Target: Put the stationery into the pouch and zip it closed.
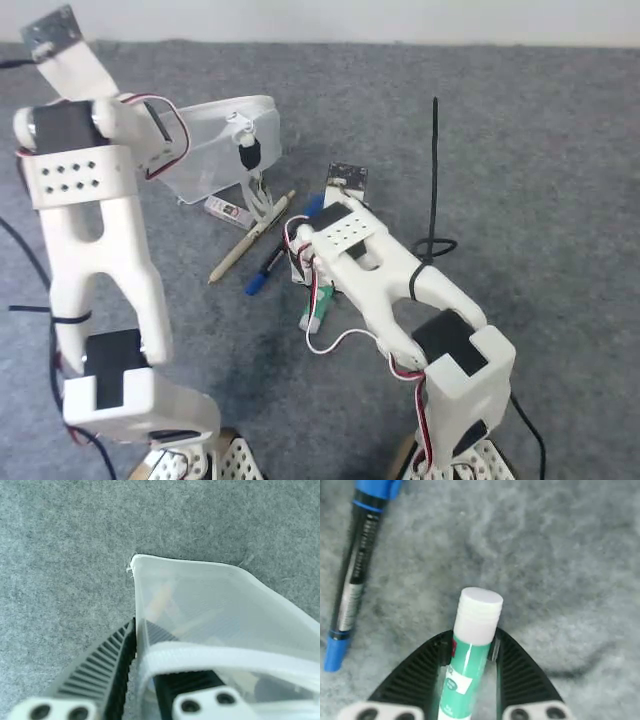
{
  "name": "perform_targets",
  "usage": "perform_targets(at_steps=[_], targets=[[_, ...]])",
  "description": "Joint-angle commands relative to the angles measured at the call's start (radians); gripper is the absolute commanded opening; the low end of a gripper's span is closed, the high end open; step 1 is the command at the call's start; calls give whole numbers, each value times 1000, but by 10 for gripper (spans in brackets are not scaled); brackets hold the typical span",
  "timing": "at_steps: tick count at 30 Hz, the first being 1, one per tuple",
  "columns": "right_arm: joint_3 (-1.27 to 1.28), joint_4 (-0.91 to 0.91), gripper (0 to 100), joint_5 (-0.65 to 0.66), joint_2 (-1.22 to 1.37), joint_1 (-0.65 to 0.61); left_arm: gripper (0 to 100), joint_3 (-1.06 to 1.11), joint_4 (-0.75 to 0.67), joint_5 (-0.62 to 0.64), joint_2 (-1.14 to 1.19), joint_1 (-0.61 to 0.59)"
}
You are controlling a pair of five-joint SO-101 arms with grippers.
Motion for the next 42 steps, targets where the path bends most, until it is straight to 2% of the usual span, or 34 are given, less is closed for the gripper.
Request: perform_targets(at_steps=[1, 13, 20, 25, 32, 42], targets=[[-80, 93, 6, -2, -76, 12, 10, 1, -2, 6, -6, -5], [-87, 226, 6, 2, -320, 8, 10, 12, -8, 6, -6, 0], [-87, 285, 6, 189, -453, 8, 10, 12, -8, 6, -6, 0], [-86, 315, 6, 204, -510, 5, 10, 12, -8, 6, -6, 0], [-86, 392, 6, 204, -622, -71, 10, 12, -6, 6, -6, 0], [92, 286, 6, 206, -826, -117, 10, 12, -5, 6, -6, 0]])
